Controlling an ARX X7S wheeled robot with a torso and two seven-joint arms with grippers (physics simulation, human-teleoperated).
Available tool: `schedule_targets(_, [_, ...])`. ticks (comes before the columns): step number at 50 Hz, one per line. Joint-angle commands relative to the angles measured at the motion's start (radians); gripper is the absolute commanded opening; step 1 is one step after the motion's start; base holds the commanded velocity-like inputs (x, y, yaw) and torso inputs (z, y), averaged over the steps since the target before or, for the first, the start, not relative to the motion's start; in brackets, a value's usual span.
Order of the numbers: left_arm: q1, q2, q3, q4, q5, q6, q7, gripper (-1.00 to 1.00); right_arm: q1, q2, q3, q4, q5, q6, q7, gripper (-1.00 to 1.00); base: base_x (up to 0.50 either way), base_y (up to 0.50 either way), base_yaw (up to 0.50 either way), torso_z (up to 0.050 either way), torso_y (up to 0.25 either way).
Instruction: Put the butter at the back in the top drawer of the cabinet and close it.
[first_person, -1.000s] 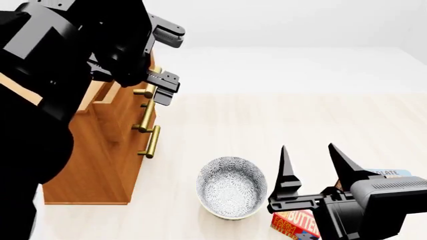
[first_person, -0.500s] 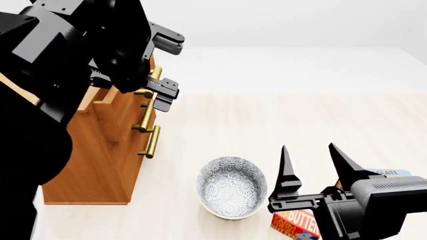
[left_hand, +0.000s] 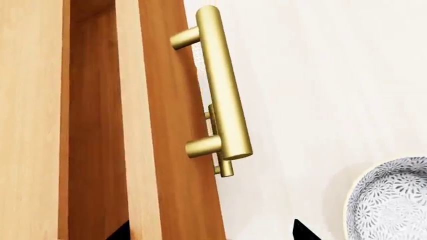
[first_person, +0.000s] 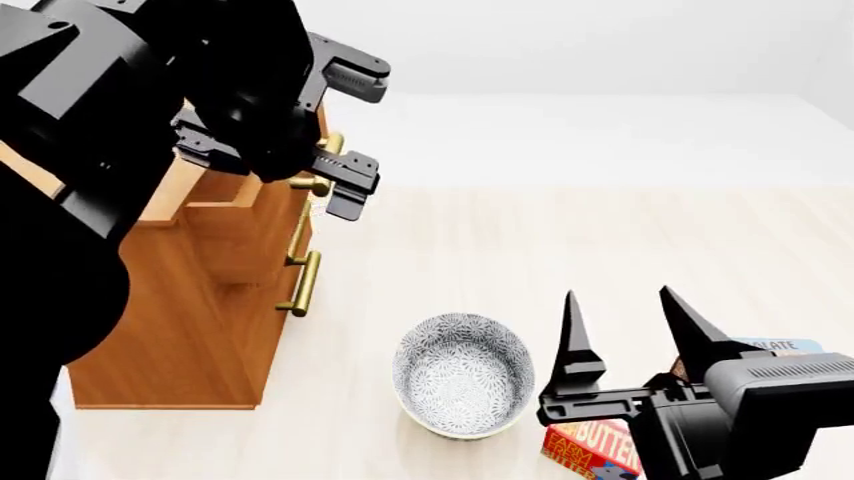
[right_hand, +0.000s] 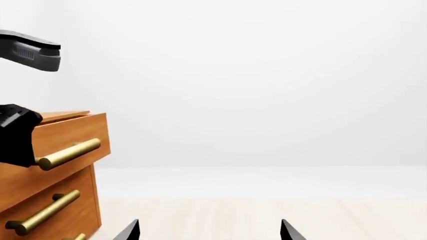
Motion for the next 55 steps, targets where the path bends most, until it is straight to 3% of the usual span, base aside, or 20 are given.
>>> schedule_targets(1, [-0.012, 0.006, -0.005, 0.032, -0.078, 0.026, 0.029, 1.00, -0.002, 0.004, 0.003, -0.001, 0.006, -0.005, 0.003, 1.00, 0.00, 0.00, 0.00, 0.000, 0.000])
schedule_targets(55, [0.032, 0.007, 0.046, 0.163, -0.196, 0.125, 0.086, 1.00, -0.003, 0.021, 0.024, 0.016, 0.040, -0.028, 0.010, 1.00, 0.00, 0.00, 0.00, 0.000, 0.000])
